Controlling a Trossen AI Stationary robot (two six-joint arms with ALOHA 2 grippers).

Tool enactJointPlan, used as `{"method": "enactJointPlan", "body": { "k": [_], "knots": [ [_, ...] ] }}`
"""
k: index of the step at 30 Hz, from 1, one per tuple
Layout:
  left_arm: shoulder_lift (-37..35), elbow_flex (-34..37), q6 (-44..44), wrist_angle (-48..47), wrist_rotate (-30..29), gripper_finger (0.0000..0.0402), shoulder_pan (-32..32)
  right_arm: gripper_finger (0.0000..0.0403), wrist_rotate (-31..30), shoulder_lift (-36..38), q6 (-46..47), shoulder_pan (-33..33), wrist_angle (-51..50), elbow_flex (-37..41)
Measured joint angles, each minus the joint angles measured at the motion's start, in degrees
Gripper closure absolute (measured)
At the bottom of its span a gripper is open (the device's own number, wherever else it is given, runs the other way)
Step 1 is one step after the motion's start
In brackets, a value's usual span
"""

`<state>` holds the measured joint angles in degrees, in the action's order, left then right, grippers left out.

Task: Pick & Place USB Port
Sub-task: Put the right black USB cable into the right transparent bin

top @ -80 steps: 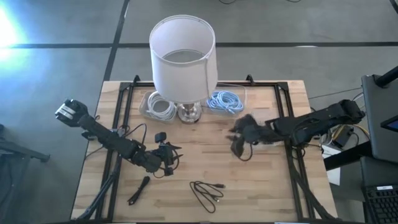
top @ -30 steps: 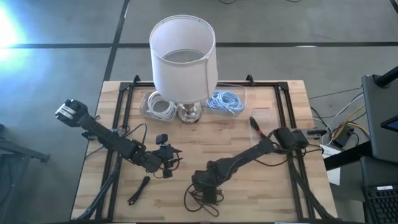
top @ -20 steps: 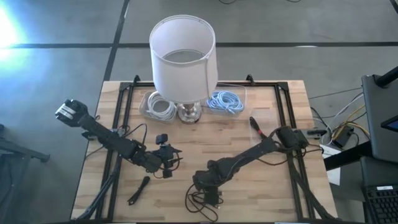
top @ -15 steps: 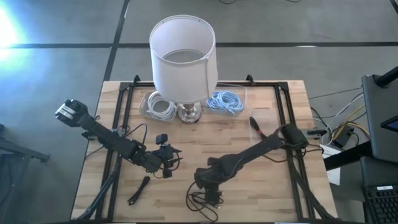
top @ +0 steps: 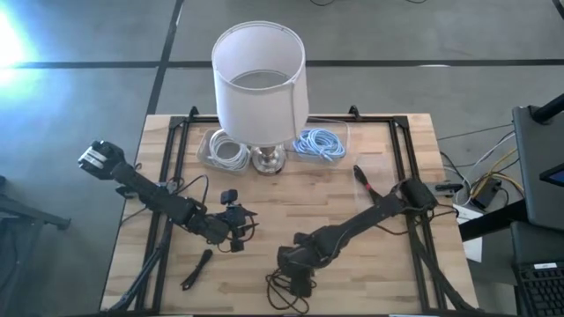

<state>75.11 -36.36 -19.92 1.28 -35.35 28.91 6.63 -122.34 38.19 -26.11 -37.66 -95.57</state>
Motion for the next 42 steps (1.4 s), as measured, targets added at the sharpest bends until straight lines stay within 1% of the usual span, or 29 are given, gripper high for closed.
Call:
{"method": "enactJointPlan", "body": {
  "k": [4,8,16,21,26,30,35,38,40,42],
  "knots": [
    [0.0,0.0,-0.1,0.0,0.0,0.0257,0.0,0.0273,0.5,-1.7,0.4,-0.3,0.1,0.2],
    [0.0,0.0,-0.5,0.0,0.4,0.0257,0.0,0.0275,-0.9,-1.8,-0.6,-0.1,0.8,1.1],
    [0.0,0.0,-0.5,-0.3,0.8,0.0257,0.0,0.0277,-0.5,-2.0,-1.7,-0.1,1.7,4.1],
    [0.0,0.0,-0.5,-0.4,0.8,0.0257,0.0,0.0277,-0.2,-2.4,-2.0,-0.1,4.0,4.9],
    [0.0,0.0,-0.5,-0.4,0.8,0.0257,0.0,0.0283,-1.6,-3.9,-2.4,0.0,4.2,5.0],
    [0.0,0.0,-0.5,-0.5,0.8,0.0257,0.0,0.0304,-1.4,-4.4,-2.3,0.6,3.8,4.9],
    [0.0,0.0,-0.5,-0.6,0.8,0.0257,0.0,0.0355,-1.1,-3.3,-2.2,1.8,2.2,5.1],
    [0.0,0.1,-0.5,-0.6,0.8,0.0257,0.0,0.0385,-2.0,-1.3,-2.4,2.8,-3.0,5.4],
    [0.0,0.1,-0.5,-0.6,0.8,0.0257,0.0,0.0389,-3.1,0.4,-2.4,3.5,-5.6,5.4],
    [0.0,0.1,-0.5,-0.5,0.8,0.0257,0.0,0.039,-5.3,2.7,-2.2,4.0,-11.0,5.3]
  ]
}}
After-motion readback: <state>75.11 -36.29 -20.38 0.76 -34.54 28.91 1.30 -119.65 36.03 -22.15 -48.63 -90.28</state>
